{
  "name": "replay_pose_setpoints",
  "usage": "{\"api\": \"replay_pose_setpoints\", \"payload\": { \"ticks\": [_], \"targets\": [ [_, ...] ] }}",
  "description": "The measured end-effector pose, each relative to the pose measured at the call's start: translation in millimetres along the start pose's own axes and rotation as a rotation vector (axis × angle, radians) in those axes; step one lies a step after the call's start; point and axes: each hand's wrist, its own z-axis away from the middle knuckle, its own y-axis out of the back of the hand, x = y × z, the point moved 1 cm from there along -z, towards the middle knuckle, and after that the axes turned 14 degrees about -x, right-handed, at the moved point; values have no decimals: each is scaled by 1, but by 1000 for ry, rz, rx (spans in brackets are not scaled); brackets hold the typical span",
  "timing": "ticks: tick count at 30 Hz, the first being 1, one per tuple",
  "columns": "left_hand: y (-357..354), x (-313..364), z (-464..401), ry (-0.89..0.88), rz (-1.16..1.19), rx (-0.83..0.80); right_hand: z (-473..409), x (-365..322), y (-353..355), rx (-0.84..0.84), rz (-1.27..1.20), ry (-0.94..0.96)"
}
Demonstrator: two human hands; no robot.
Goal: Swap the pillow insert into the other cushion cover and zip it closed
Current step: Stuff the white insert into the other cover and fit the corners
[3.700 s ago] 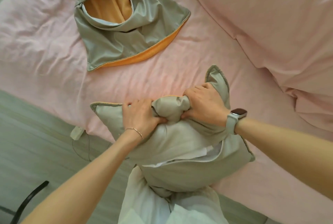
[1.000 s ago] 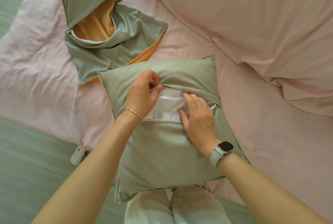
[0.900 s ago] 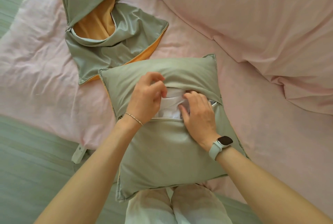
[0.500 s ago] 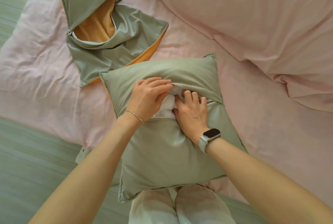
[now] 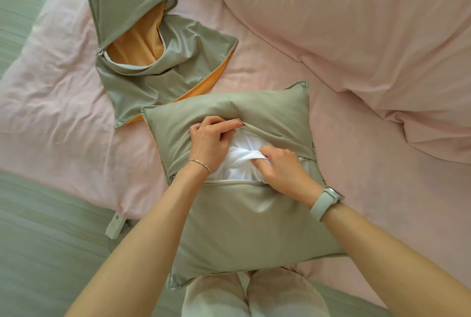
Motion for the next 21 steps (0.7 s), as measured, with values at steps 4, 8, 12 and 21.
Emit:
{"api": "replay_pose_setpoints", "payload": {
  "ticks": [4, 8, 12, 21],
  "targets": [
    [6, 1, -6, 4, 129, 20, 13, -18, 1, 493, 165, 276],
    [11, 1, -11, 57, 231, -27, -3, -24, 3, 726, 255, 268],
    [12, 1, -14, 97, 200, -30, -21, -24, -15, 511, 378, 157],
    [14, 4, -21, 115, 194, -28, -42, -14, -28, 520, 552, 43]
  ]
}}
